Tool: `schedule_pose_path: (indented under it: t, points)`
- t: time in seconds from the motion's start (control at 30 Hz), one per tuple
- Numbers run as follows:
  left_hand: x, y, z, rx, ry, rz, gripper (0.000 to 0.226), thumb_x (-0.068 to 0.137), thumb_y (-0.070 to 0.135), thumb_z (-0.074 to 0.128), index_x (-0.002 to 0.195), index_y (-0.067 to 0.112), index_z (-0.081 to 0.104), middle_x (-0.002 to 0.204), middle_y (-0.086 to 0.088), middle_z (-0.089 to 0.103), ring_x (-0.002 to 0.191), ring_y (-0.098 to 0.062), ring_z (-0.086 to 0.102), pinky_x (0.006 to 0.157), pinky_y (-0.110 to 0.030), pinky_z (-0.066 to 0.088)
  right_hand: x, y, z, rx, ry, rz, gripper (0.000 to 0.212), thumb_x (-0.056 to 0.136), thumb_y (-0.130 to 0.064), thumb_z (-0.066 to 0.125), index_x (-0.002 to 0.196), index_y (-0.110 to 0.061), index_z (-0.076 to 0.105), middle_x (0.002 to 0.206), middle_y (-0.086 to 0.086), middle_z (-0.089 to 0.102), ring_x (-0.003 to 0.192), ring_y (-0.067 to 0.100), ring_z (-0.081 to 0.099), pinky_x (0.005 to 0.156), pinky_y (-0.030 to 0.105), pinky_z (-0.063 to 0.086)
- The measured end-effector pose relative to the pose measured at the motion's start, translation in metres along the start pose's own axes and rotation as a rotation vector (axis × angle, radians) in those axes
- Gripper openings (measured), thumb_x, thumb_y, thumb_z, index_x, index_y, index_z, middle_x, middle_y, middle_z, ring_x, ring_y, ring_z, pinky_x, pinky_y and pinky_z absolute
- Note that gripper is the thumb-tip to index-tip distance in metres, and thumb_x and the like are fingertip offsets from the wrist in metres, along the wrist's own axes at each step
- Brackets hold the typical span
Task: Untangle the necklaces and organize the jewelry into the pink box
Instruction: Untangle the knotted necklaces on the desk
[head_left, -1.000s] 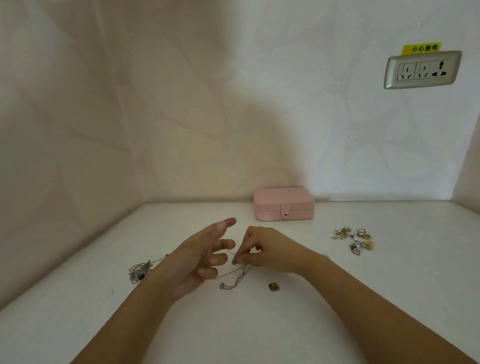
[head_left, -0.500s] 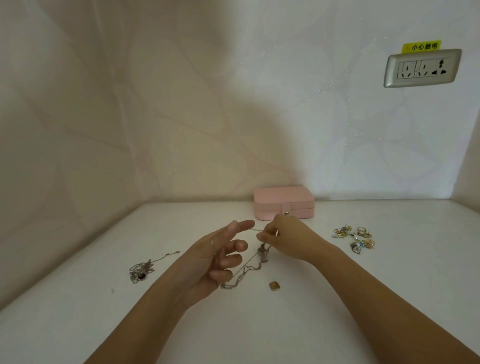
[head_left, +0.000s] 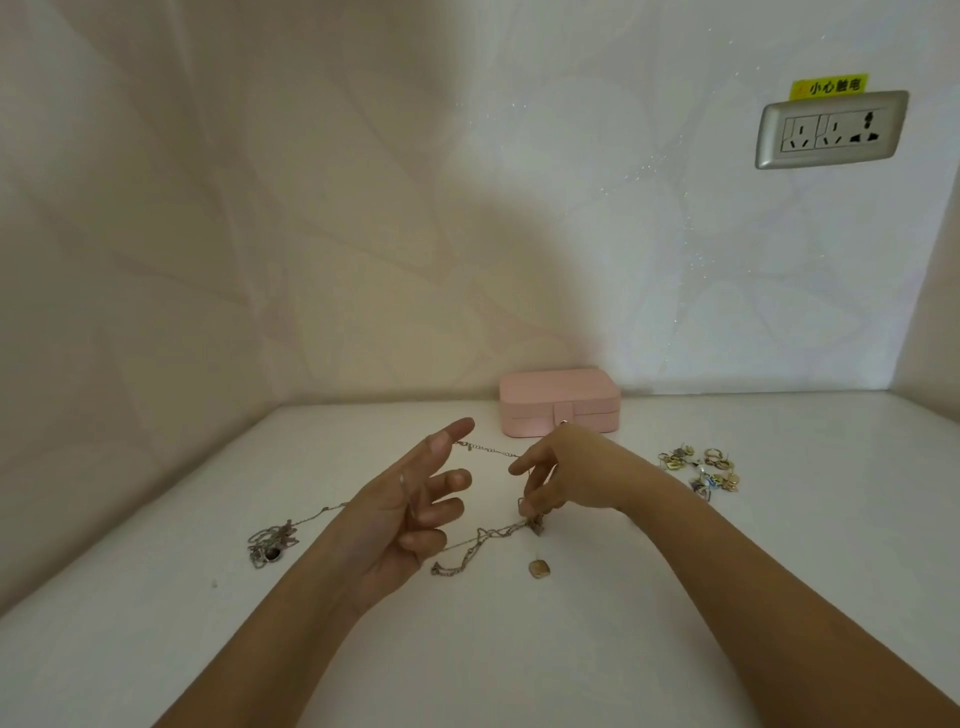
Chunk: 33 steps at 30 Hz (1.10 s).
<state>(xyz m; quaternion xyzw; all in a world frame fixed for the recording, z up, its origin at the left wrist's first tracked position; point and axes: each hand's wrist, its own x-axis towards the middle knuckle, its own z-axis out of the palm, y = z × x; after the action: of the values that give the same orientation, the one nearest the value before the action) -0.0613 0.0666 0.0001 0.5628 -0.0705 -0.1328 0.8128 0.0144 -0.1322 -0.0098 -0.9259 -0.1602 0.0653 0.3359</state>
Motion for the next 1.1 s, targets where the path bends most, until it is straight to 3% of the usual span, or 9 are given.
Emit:
schedule_pose_path:
  t: [0.13,0.23,0.3,0.43,0.53,0.6,0.7,0.9,1.1]
  points:
    - [0.001,0.002,-0.005,-0.028,-0.002,0.003,0.062,0.061,0.046,0.080,0.119,0.027,0.066,0.067,0.004,0.049,0.044,-0.003,0.027,0.031,-0.010,0.018,-0.002,0.002,0.001,-0.011,-0.039,0.008,0.042,0.075,-0.004,0.076,0.115,-0.011,0.067,0.086,0.002,0.074,0.071,0.010,0.068,0.076,0.022,0.055]
    - [0.001,0.001,-0.006,-0.034,-0.043,0.002,0.084,0.036,0.049,0.093,0.115,0.029,0.069,0.067,0.004,0.051,0.043,-0.003,0.029,0.029,-0.011,0.022,-0.001,0.002,0.005,-0.008,-0.034,0.016,0.020,0.083,-0.013,0.070,0.103,-0.008,0.072,0.086,0.005,0.074,0.066,0.010,0.065,0.079,0.026,0.056]
    - [0.001,0.000,-0.006,-0.023,-0.035,0.003,0.078,0.044,0.050,0.091,0.116,0.029,0.068,0.067,0.004,0.051,0.043,-0.003,0.028,0.029,-0.011,0.021,-0.001,0.000,0.008,-0.032,0.001,0.032,0.025,0.089,-0.028,0.064,0.091,-0.005,0.073,0.083,0.005,0.073,0.063,0.012,0.062,0.075,0.028,0.056]
    - [0.001,-0.001,-0.004,-0.007,-0.017,-0.005,0.048,0.076,0.041,0.060,0.122,0.026,0.062,0.067,0.004,0.049,0.044,-0.003,0.026,0.031,-0.010,0.018,0.000,-0.009,0.020,-0.119,0.083,0.109,0.049,0.084,-0.050,0.065,0.075,-0.002,0.067,0.057,0.002,0.054,0.050,0.014,0.047,0.058,0.026,0.041]
    - [0.001,-0.003,-0.002,0.025,-0.040,-0.007,0.047,0.074,0.043,0.070,0.119,0.027,0.065,0.068,0.004,0.049,0.045,-0.003,0.024,0.032,-0.010,0.018,0.000,-0.018,0.028,-0.167,0.122,0.158,0.050,0.070,-0.058,0.074,0.077,-0.010,0.064,0.064,0.007,0.057,0.056,0.016,0.045,0.060,0.030,0.044]
    - [0.001,-0.004,0.000,0.040,-0.062,-0.013,0.049,0.070,0.043,0.072,0.116,0.028,0.067,0.068,0.004,0.049,0.045,-0.003,0.024,0.032,-0.011,0.018,-0.001,-0.021,0.030,-0.109,0.094,0.183,0.064,0.066,-0.046,0.083,0.107,0.000,0.066,0.087,0.013,0.070,0.061,0.017,0.051,0.074,0.034,0.053]
    - [0.002,-0.003,-0.001,0.038,-0.078,-0.005,0.048,0.072,0.043,0.071,0.118,0.029,0.065,0.068,0.005,0.048,0.045,-0.003,0.024,0.031,-0.011,0.018,-0.003,-0.020,0.025,0.049,-0.001,0.195,0.067,0.068,-0.018,0.086,0.124,0.001,0.056,0.086,0.013,0.072,0.058,0.016,0.062,0.077,0.029,0.056]
    - [0.002,0.002,-0.008,0.004,-0.066,0.029,0.073,0.049,0.048,0.087,0.116,0.029,0.068,0.068,0.005,0.050,0.045,-0.003,0.028,0.031,-0.010,0.020,-0.008,-0.012,0.007,0.209,-0.017,0.096,0.036,0.070,0.009,0.075,0.104,-0.003,0.071,0.082,0.006,0.072,0.077,0.019,0.071,0.072,0.021,0.058]
    - [0.004,0.004,-0.015,-0.038,-0.031,0.055,0.089,0.031,0.048,0.094,0.114,0.027,0.069,0.067,0.004,0.050,0.044,-0.003,0.027,0.030,-0.010,0.021,-0.009,-0.014,0.006,0.097,0.091,0.027,0.019,0.076,-0.002,0.072,0.093,-0.010,0.076,0.086,0.004,0.075,0.079,0.013,0.072,0.077,0.023,0.057]
